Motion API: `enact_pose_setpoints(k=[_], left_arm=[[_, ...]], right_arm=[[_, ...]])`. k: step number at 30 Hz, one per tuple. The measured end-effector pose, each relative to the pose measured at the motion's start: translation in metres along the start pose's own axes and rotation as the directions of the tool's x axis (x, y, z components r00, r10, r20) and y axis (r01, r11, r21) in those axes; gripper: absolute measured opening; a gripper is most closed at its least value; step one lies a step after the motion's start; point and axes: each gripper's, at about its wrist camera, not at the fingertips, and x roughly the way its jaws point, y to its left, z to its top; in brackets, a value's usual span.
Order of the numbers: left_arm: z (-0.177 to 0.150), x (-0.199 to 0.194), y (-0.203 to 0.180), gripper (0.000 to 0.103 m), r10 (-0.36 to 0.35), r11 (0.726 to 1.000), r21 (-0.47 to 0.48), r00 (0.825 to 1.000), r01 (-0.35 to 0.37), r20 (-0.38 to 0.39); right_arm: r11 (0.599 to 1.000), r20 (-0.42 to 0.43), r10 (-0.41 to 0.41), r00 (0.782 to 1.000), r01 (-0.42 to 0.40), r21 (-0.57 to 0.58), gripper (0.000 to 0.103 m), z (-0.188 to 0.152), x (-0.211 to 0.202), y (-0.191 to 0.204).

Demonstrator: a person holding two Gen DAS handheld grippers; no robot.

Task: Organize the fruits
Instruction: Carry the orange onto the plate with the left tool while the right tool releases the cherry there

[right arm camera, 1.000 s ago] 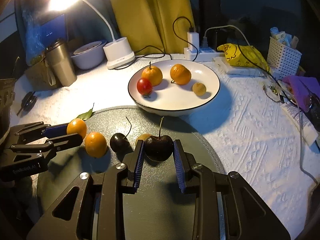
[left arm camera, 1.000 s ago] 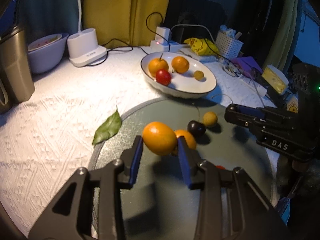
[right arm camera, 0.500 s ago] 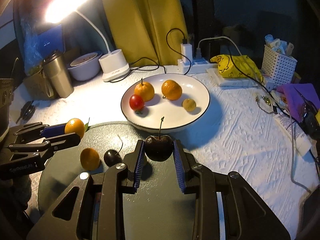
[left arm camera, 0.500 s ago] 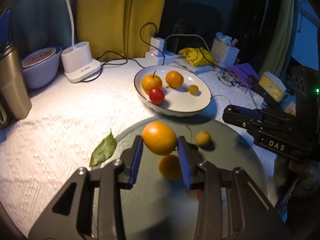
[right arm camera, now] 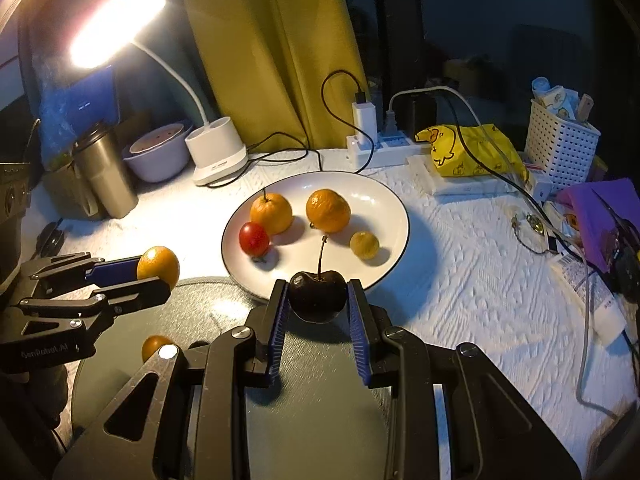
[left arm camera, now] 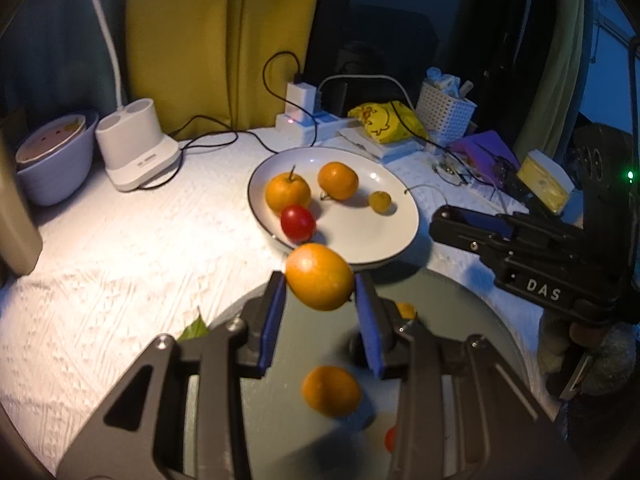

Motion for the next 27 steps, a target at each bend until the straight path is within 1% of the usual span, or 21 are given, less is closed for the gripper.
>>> enact_pose_setpoints(k=[15, 20, 27], left_arm=[[0.029, 0.04, -0.011, 0.037, -0.028, 0.999, 0.029, 0.999, 0.028, -0.025], [0.036, 0.057, -0.014, 0.037, -0.035, 0.999, 0.035, 0.999, 0.036, -0.04], [0.04, 0.075, -0.014, 0.037, -0.047, 0.998, 0.031, 0.997, 0.049, -0.067]], right_arm=[[1.0, 0.018, 0.02, 1.0, -0.02, 0.008, 0.031, 0.018, 0.024, -0.02], [1.0, 0.013, 0.023, 1.0, -0.023, -0.007, 0.031, 0.021, 0.038, -0.021], [1.0, -0.003, 0.029, 1.0, -0.029, 0.0, 0.031, 0.021, 0.055, -0.027]])
